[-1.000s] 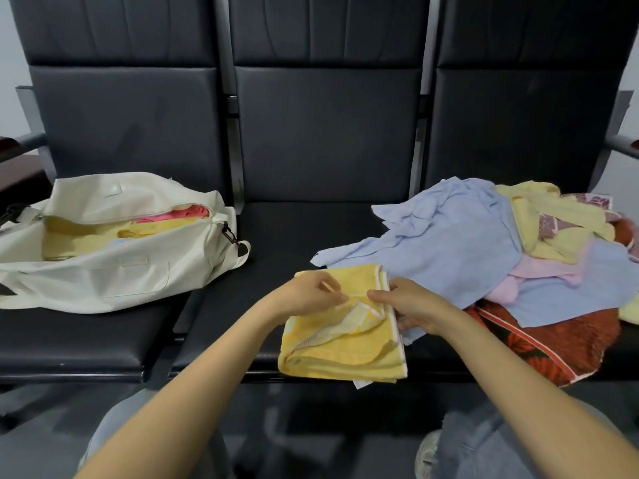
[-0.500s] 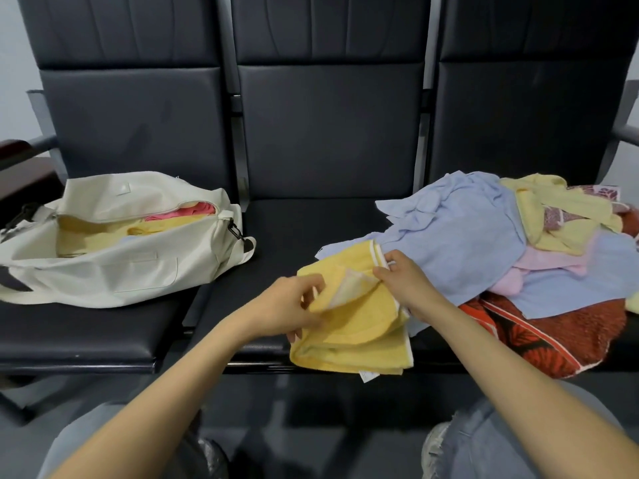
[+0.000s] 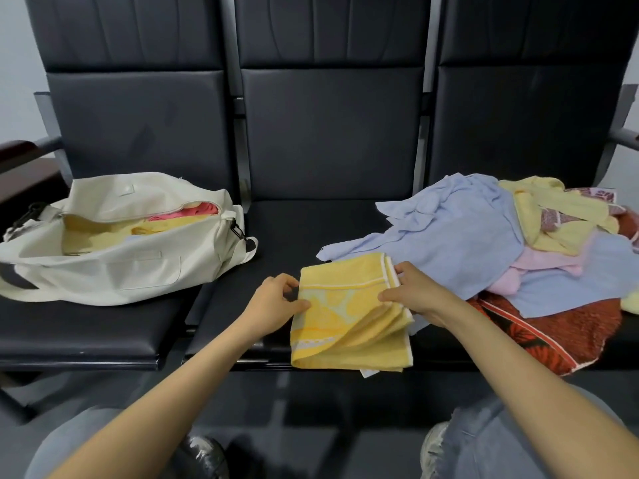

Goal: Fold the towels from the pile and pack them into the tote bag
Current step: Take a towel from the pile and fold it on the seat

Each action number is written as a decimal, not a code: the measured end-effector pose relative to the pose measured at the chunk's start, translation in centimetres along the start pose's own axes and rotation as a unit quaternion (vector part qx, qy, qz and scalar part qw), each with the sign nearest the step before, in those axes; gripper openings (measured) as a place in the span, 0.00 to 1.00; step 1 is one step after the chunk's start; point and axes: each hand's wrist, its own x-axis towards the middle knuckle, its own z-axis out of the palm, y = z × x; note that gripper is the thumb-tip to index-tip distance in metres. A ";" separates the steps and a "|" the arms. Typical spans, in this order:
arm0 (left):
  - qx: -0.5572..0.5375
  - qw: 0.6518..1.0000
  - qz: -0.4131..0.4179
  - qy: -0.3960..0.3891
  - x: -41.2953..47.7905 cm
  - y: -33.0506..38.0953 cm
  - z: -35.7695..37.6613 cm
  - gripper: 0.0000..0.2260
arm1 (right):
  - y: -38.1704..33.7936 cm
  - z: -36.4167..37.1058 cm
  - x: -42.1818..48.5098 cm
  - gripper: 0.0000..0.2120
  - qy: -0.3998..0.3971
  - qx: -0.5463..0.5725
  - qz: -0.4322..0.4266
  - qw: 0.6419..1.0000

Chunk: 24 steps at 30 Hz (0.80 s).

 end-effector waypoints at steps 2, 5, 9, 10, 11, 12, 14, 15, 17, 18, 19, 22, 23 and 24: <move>-0.020 0.998 -0.053 -0.040 0.2 0.1 0.3 0.21 | 0.7 0.1 0.0 0.28 -0.020 -0.119 0.000 0.993; -0.036 0.992 -0.089 -0.077 0.5 0.5 1.1 0.20 | 1.3 0.3 0.2 0.32 -0.031 -0.245 -0.024 0.969; -0.201 0.964 -0.118 -0.127 0.8 1.8 1.0 0.15 | 1.6 0.2 0.6 0.39 -0.014 -0.309 -0.014 0.951; -0.258 0.947 -0.117 -0.151 0.8 2.2 0.8 0.14 | 1.5 0.2 0.6 0.40 -0.010 -0.310 -0.017 0.951; -0.318 0.924 -0.116 -0.176 0.7 2.8 0.5 0.15 | 1.4 0.2 0.8 0.39 -0.006 -0.296 -0.022 0.955; -0.372 0.900 -0.115 -0.198 0.6 3.4 0.2 0.17 | 1.1 0.2 0.7 0.36 -0.007 -0.263 -0.032 0.964; -0.436 0.865 -0.099 -0.226 0.4 4.5 -0.6 0.21 | 0.4 0.3 0.9 0.29 -0.012 -0.144 -0.062 0.987; -0.454 0.857 -0.084 -0.230 0.4 4.9 -1.1 0.22 | -0.2 0.5 0.8 0.29 -0.017 -0.069 -0.057 0.996; -0.489 0.839 -0.051 -0.231 0.3 5.5 -2.3 0.23 | -1.3 0.8 0.8 0.42 -0.044 0.093 -0.012 0.995; -0.506 0.830 -0.034 -0.230 0.3 5.5 -3.0 0.23 | -1.7 0.8 0.9 0.46 -0.074 0.182 0.010 0.980; -0.522 0.821 -0.018 -0.228 0.4 5.3 -3.7 0.22 | -2.0 0.9 0.9 0.44 -0.113 0.272 0.016 0.955; -0.547 0.802 0.007 -0.241 0.9 4.3 -5.3 0.25 | -3.2 1.0 -0.3 0.26 -0.213 0.406 0.001 0.889; -0.541 0.805 0.003 -0.244 1.0 4.1 -5.6 0.25 | -3.4 1.1 -0.3 0.26 -0.219 0.413 -0.013 0.884; -0.524 0.819 -0.005 -0.234 1.2 3.9 -5.9 0.25 | -3.5 1.1 -0.2 0.29 -0.205 0.418 -0.030 0.885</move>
